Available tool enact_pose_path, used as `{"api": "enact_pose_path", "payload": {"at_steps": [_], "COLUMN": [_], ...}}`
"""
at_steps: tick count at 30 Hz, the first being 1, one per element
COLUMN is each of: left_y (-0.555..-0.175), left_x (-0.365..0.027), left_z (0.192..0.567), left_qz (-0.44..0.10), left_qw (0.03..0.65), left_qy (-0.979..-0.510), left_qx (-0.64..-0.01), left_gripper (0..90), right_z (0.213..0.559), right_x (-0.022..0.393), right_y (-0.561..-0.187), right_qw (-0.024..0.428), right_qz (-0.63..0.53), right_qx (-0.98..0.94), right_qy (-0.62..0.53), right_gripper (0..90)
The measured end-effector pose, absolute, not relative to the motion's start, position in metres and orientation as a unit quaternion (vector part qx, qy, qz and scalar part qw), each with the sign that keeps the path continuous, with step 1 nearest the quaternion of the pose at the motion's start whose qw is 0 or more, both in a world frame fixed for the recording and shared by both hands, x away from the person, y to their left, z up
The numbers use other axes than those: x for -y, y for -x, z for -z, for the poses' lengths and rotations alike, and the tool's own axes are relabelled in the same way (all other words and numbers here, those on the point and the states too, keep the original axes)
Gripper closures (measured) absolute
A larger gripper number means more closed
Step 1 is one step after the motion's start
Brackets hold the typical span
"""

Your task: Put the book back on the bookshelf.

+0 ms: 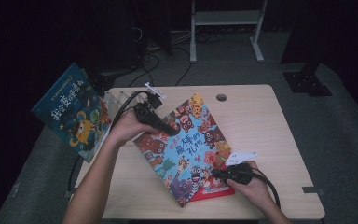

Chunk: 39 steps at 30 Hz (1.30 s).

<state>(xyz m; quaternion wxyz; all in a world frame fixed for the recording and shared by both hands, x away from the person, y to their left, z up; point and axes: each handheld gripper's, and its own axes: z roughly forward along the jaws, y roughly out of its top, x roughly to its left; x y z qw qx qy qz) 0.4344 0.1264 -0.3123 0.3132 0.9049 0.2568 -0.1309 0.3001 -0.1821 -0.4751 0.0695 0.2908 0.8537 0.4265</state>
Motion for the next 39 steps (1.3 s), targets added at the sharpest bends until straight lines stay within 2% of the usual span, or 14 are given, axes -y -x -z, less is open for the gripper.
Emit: {"api": "enact_pose_path", "payload": {"at_steps": [8, 9, 10, 11, 14, 17, 25, 30, 39], "left_y": [-0.437, -0.438, -0.438, -0.438, -0.436, -0.434, -0.431, -0.428, -0.416], "left_x": [-0.124, -0.123, -0.122, -0.122, -0.118, -0.114, -0.107, -0.105, -0.102], "left_z": [0.304, 0.303, 0.301, 0.301, 0.297, 0.293, 0.286, 0.28, 0.264], "left_qz": [0.168, 0.171, 0.173, 0.173, 0.172, 0.169, 0.161, 0.158, 0.153], "left_qw": [0.315, 0.314, 0.313, 0.313, 0.311, 0.308, 0.301, 0.309, 0.306], "left_qy": [-0.894, -0.893, -0.891, -0.891, -0.891, -0.892, -0.895, -0.893, -0.903], "left_qx": [-0.269, -0.275, -0.281, -0.281, -0.283, -0.284, -0.286, -0.286, -0.26], "left_gripper": [71.1, 72.0, 73.3, 74.3, 74.8, 75.2, 76.4, 78.2, 79.7], "right_z": [0.475, 0.475, 0.475, 0.475, 0.471, 0.464, 0.462, 0.478, 0.484], "right_x": [0.183, 0.183, 0.184, 0.184, 0.197, 0.223, 0.274, 0.289, 0.291], "right_y": [-0.3, -0.3, -0.3, -0.3, -0.307, -0.32, -0.366, -0.387, -0.388], "right_qw": [0.068, 0.066, 0.064, 0.064, 0.086, 0.125, 0.209, 0.226, 0.216], "right_qz": [-0.428, -0.429, -0.43, -0.43, -0.442, -0.463, -0.426, -0.39, -0.357], "right_qx": [-0.854, -0.853, -0.853, -0.853, -0.839, -0.804, -0.76, -0.755, -0.77], "right_qy": [-0.289, -0.288, -0.287, -0.287, -0.305, -0.352, -0.444, -0.476, -0.483], "right_gripper": [88.5, 86.3, 79.7, 79.7, 69.1, 57.4, 40.0, 35.9, 34.2]}}
